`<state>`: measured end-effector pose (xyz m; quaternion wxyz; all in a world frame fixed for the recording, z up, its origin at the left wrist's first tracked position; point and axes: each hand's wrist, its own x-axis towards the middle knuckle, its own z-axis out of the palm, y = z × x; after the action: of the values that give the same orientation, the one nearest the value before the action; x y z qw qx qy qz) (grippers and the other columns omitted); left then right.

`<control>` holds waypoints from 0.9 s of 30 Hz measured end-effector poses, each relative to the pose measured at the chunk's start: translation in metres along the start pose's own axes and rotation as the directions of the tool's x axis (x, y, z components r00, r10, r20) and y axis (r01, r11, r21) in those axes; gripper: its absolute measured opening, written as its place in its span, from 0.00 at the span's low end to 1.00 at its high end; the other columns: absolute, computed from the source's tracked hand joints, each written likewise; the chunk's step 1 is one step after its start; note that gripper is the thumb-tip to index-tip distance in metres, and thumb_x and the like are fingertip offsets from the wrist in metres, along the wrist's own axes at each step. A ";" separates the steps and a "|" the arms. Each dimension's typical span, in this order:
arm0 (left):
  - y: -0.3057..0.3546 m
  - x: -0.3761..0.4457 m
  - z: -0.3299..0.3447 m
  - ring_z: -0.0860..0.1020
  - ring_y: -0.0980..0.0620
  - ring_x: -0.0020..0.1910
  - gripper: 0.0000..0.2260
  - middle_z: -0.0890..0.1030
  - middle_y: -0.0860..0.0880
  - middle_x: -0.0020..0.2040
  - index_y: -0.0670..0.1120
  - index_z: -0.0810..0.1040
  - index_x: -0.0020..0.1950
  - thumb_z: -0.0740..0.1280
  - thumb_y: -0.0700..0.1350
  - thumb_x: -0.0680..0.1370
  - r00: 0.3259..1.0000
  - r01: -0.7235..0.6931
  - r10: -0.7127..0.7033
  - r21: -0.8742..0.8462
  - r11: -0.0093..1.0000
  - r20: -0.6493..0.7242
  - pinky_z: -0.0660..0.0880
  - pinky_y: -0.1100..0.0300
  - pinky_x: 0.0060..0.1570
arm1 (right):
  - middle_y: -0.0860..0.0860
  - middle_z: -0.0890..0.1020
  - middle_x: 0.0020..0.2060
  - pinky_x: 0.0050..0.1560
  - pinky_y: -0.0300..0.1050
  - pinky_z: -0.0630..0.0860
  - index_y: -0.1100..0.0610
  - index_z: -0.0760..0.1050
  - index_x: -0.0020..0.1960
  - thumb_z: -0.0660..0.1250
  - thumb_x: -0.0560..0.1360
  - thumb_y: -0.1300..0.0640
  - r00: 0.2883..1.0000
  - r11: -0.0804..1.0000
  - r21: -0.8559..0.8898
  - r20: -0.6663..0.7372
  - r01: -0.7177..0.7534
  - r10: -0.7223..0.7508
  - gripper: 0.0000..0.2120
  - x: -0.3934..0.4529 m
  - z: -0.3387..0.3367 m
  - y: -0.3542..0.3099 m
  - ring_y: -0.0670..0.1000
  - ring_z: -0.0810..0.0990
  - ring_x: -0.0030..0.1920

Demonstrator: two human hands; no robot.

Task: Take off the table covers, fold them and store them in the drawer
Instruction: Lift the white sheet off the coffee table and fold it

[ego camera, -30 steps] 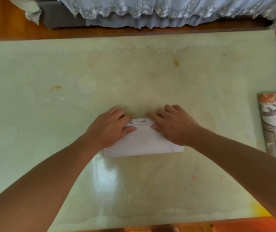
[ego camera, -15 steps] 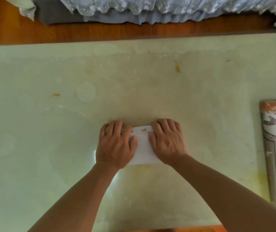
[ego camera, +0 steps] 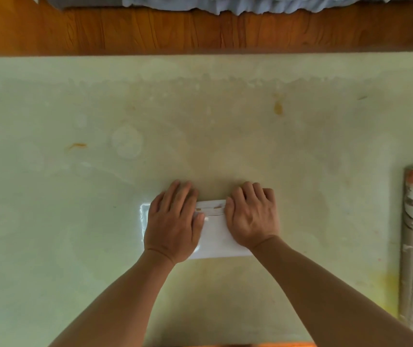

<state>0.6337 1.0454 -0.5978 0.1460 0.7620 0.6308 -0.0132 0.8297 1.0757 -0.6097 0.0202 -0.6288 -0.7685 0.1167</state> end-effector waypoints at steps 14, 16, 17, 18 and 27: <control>0.003 -0.007 0.002 0.75 0.39 0.66 0.22 0.78 0.42 0.65 0.42 0.78 0.56 0.54 0.58 0.83 0.999 -0.026 0.027 0.087 0.996 -0.016 0.70 0.44 0.60 | 0.54 0.74 0.33 0.40 0.52 0.62 0.56 0.72 0.34 0.61 0.78 0.55 0.992 0.999 -0.022 -0.124 0.030 -0.032 0.14 -0.003 0.006 -0.001 0.59 0.71 0.36; 0.001 -0.006 -0.005 0.77 0.39 0.57 0.24 0.79 0.41 0.57 0.42 0.76 0.54 0.53 0.61 0.83 0.999 -0.033 0.027 0.157 0.987 0.040 0.72 0.45 0.54 | 0.55 0.75 0.32 0.40 0.52 0.63 0.56 0.72 0.33 0.61 0.78 0.54 0.988 0.999 -0.030 -0.150 0.045 -0.049 0.15 0.001 0.002 -0.003 0.59 0.72 0.35; 0.002 -0.011 -0.010 0.78 0.39 0.50 0.25 0.80 0.40 0.51 0.42 0.76 0.52 0.52 0.63 0.83 0.997 -0.078 0.074 0.187 0.979 0.028 0.73 0.46 0.48 | 0.55 0.75 0.31 0.39 0.52 0.63 0.56 0.72 0.33 0.61 0.79 0.54 0.978 0.999 -0.038 -0.202 0.038 -0.045 0.16 -0.009 -0.005 -0.005 0.59 0.72 0.35; 0.000 -0.014 -0.014 0.79 0.39 0.42 0.26 0.80 0.41 0.44 0.42 0.75 0.50 0.52 0.64 0.83 0.992 -0.129 0.129 0.208 0.970 0.016 0.73 0.47 0.42 | 0.54 0.74 0.31 0.39 0.52 0.63 0.56 0.71 0.33 0.61 0.79 0.54 0.965 0.998 -0.043 -0.258 0.039 -0.049 0.17 -0.016 -0.010 -0.007 0.59 0.71 0.34; 0.009 -0.011 -0.059 0.82 0.39 0.40 0.38 0.84 0.46 0.42 0.51 0.71 0.46 0.35 0.78 0.71 0.922 -0.383 0.380 0.020 0.924 0.079 0.66 0.54 0.35 | 0.52 0.74 0.22 0.28 0.42 0.59 0.54 0.68 0.26 0.57 0.80 0.49 0.963 0.999 -0.030 -0.264 0.041 -0.048 0.24 -0.055 -0.064 -0.002 0.58 0.71 0.21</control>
<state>0.6300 1.0474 -0.5375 0.1555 0.8715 0.4645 -0.0236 0.8503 1.0320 -0.5410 0.1175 -0.6215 -0.7742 0.0218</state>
